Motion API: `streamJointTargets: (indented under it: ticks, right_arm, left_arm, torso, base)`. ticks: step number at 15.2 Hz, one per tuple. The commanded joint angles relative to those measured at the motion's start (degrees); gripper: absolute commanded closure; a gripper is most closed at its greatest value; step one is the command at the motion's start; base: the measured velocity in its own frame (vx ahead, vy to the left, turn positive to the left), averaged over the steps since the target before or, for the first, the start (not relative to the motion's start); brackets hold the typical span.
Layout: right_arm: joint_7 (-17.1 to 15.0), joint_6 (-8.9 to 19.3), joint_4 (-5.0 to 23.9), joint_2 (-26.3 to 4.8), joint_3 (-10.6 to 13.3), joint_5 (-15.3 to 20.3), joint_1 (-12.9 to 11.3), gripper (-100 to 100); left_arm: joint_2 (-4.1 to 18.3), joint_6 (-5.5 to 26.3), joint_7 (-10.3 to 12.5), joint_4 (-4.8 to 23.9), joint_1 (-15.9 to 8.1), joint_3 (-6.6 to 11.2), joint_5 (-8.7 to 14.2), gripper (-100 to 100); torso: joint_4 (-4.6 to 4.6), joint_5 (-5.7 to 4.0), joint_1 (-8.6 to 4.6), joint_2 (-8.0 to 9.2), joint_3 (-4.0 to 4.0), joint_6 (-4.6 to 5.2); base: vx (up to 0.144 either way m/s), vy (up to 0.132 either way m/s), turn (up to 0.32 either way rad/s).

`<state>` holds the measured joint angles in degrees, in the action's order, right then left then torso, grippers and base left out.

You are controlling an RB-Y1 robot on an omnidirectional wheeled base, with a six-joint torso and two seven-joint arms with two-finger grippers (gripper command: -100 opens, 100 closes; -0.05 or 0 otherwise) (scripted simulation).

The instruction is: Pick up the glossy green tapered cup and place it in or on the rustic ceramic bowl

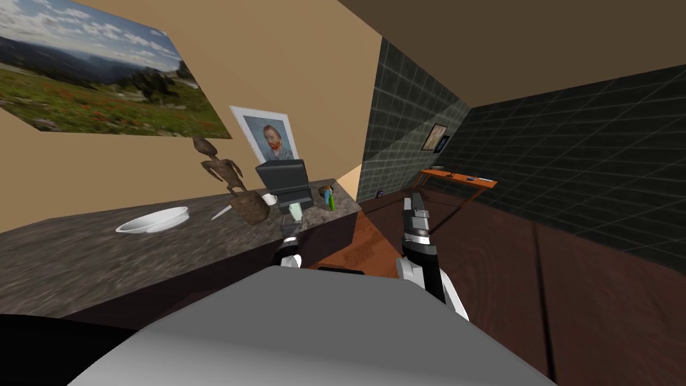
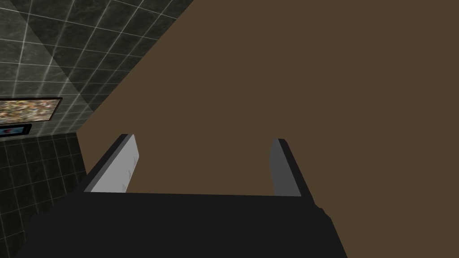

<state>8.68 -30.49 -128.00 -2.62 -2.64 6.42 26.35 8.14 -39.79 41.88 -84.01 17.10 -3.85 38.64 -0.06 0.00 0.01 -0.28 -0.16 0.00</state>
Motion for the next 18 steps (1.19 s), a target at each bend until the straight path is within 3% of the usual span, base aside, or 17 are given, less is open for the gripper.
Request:
streamJointTargets:
  ticks: [1, 6, 10, 13, 14, 15, 18]
  right_arm:
    - [0.0, 0.0, 0.0, 0.0, 0.0, 0.0, 0.0, 0]
    - [0.0, 0.0, 0.0, 0.0, 0.0, 0.0, 0.0, 0]
    - [0.0, 0.0, 0.0, 0.0, 0.0, 0.0, 0.0, 0]
    - [0.0, 0.0, 0.0, 0.0, 0.0, 0.0, 0.0, 0]
    - [0.0, 0.0, 0.0, 0.0, 0.0, 0.0, 0.0, 0]
    - [0.0, 0.0, 0.0, 0.0, 0.0, 0.0, 0.0, 0]
    - [0.0, 0.0, 0.0, 0.0, 0.0, 0.0, 0.0, 0]
  left_arm:
    - [-0.9, -0.7, 1.8, 2.4, -0.4, -0.1, 1.3, -100]
    - [-3.3, -1.8, 5.3, 6.8, -0.9, -0.06, 4.1, -100]
    - [-4.8, -2.3, 6.7, 8.8, -1.1, 0.09, 5.3, -100]
    - [-4.3, 0.0, 5.2, 6.3, -1.8, 0.81, 5.4, -100]
    - [-4.3, -1.1, 5.7, 7.2, -1.5, 0.49, 5.2, -100]
    - [-4.2, -0.8, 5.6, 7.1, -1.6, 0.55, 5.2, 100]
    - [-4.3, -0.8, 5.7, 7.0, -1.7, 0.52, 5.3, 100]
  torso:
    - [0.0, 0.0, 0.0, 0.0, 0.0, 0.0]
    - [-0.02, 0.02, 0.1, -0.09, -0.05, 0.0]
    - [-0.02, 0.03, 0.17, -0.11, -0.06, 0.0]
    - [0.0, 0.01, 0.12, -0.01, -0.01, -0.01]
    - [0.01, 0.02, 0.12, -0.01, 0.0, -0.01]
    - [0.01, 0.02, 0.09, 0.05, 0.02, 0.0]
    - [0.01, -0.04, 0.0, 0.19, 0.09, -0.01]
  base:
    - [0.068, 0.009, -0.018]
    - [0.086, 0.028, -0.022]
    - [0.088, 0.045, -0.02]
    - [0.055, 0.028, 0.026]
    - [0.038, 0.018, 0.017]
    - [0.014, 0.007, -0.001]
    - [0.003, 0.001, -0.001]
